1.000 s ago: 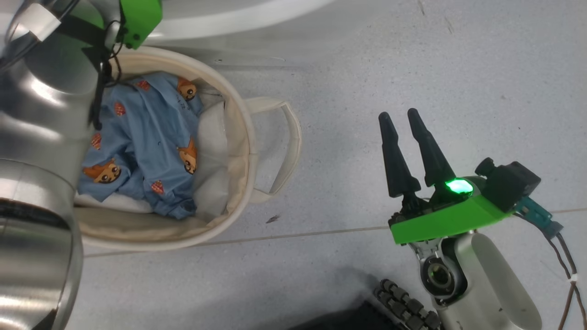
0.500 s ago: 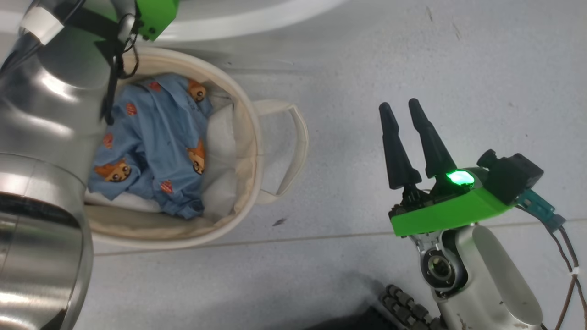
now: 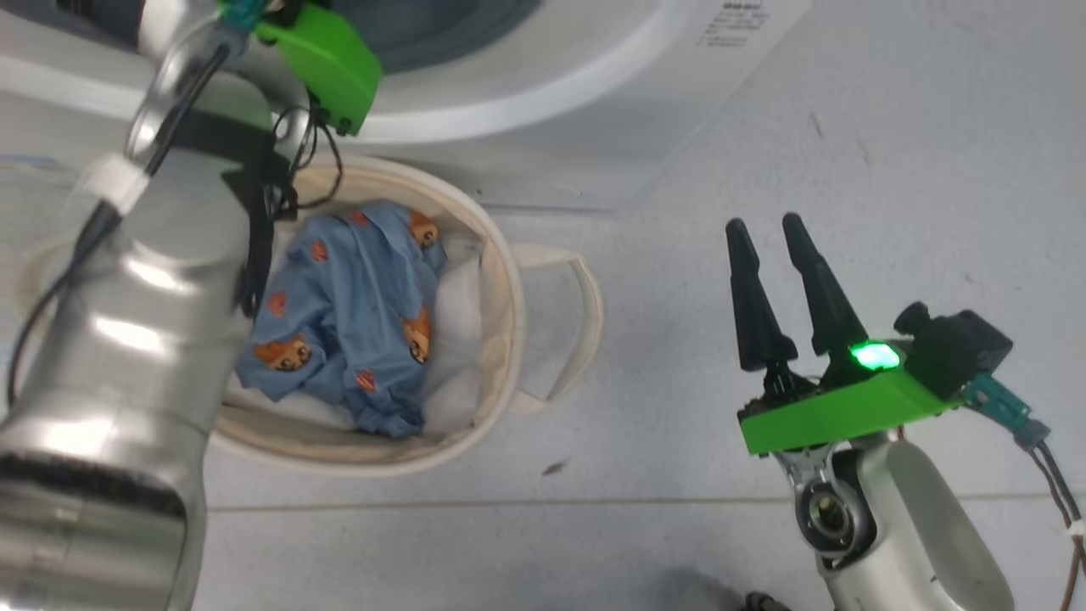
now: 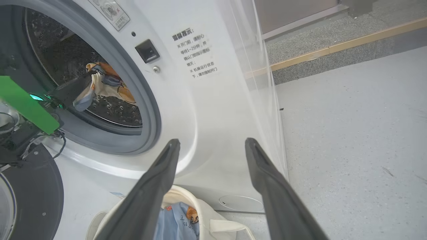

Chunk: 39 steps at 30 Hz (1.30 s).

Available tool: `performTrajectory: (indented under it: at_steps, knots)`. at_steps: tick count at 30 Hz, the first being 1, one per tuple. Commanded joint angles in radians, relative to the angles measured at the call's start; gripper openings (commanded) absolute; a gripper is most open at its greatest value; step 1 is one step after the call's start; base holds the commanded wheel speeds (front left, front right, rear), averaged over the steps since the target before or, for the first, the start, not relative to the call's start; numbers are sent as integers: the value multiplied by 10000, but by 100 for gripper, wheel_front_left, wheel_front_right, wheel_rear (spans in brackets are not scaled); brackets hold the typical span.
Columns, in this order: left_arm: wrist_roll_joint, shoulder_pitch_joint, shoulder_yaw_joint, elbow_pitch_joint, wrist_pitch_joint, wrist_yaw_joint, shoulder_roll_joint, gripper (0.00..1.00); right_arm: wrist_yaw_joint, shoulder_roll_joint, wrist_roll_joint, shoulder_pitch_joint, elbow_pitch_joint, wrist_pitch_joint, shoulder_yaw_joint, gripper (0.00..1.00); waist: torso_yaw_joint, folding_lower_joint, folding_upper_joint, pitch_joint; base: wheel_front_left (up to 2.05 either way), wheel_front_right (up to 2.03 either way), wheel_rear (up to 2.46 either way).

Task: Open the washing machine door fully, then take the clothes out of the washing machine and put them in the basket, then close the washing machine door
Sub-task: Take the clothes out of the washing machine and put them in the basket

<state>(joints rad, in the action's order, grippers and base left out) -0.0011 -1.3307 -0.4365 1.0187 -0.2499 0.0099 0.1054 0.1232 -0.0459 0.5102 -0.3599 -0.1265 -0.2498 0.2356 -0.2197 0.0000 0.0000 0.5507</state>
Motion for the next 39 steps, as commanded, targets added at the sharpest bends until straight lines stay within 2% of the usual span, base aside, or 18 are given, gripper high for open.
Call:
performTrajectory:
  at_steps: [1, 4, 13, 20, 24, 31, 39]
  knots:
    - [-379, 134, 454, -776, -115, 102, 378, 0, 75, -43, -81, 360, 204, -120, 120, 100, 195, 0, 0, -470, 0, 0, 0]
    - [-771, 1267, 856, -2190, -116, 250, 644, 0, 75, -43, -120, 598, 126, -120, 85, 100, 287, 0, 0, -1058, 0, 0, 0]
    - [-940, 3693, 1321, -5034, -117, 720, 1055, 0, 75, -43, -211, 1176, -73, -120, -74, 100, 506, 0, 0, -2286, 0, 0, 0]
    - [-993, 5259, 1711, -7428, -117, 1087, 1041, 0, 75, -43, -310, 1483, -160, -120, -342, 100, 771, 0, 0, -2987, 0, 0, 0]
    - [-1050, 6179, 2278, -9271, -118, 1464, 893, 0, 75, -43, -329, 1661, -202, -120, -417, 100, 915, 0, 0, -3368, 0, 0, 0]
    - [-1005, 6943, 2883, -11020, -118, 1605, 716, 0, 75, -43, -364, 1827, -251, -120, -387, 100, 1069, 0, 0, -3561, 0, 0, 0]
    - [-869, 7330, 3250, -11520, -118, 1420, 604, 0, 75, -43, -389, 1886, -278, -120, -361, 100, 1166, 0, 0, -3641, 0, 0, 0]
